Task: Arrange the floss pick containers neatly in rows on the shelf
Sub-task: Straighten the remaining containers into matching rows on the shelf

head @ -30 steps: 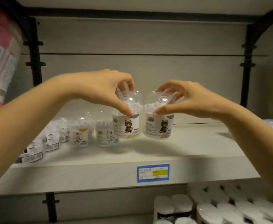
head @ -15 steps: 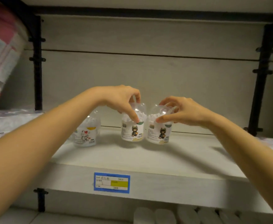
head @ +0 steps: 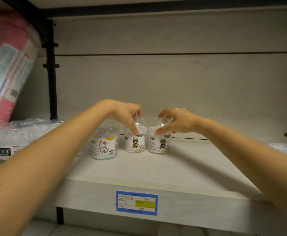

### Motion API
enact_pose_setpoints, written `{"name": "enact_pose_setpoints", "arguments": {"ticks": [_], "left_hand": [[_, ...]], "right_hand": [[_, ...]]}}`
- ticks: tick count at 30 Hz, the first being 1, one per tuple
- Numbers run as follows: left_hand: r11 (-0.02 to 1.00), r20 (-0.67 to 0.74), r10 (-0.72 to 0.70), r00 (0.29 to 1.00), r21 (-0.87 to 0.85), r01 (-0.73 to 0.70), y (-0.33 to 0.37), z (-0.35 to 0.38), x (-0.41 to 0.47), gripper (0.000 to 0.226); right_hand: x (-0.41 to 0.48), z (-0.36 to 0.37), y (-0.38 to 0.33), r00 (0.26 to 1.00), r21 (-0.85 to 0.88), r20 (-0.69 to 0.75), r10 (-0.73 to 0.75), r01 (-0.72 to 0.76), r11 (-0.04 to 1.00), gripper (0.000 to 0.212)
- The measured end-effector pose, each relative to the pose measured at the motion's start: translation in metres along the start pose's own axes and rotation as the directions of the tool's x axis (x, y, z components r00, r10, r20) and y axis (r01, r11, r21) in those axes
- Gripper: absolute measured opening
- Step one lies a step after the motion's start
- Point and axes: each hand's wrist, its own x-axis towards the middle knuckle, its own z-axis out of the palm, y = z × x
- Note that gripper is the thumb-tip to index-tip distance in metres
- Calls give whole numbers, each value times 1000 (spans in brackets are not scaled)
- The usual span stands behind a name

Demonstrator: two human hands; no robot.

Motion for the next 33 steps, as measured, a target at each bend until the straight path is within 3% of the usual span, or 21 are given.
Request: {"name": "enact_pose_setpoints", "arguments": {"ticks": [17,20,22,24,29,33], "left_hand": [[987,63,-78,995,143,69,-16,-13,10,80],[998,-76,-48,996,33,50,-15,-33,-16,79],[999,-231,-32,972,-9,31,-22,-50,-39,63],[999,-273,-34,961,17,40,-37,-59,-59,46],[977,5,-193,981,91,192,-75,-46,-89,45],[984,98,-159,982,91,150,-97,-43,-93,58]], "right_hand": [[18,22,-10,999,-143,-40,-3,-3,990,73],[13,13,-21,993,-159,-85,-76,62,985,81],[7,6,-38,967,-175,-170,-191,161,971,75],[1,4,-58,942,-153,-170,-289,265,952,64],[-1,19,-106,939,-102,-13,-343,340,935,60],[8,37,-130,953,-198,63,-297,304,932,66]]}}
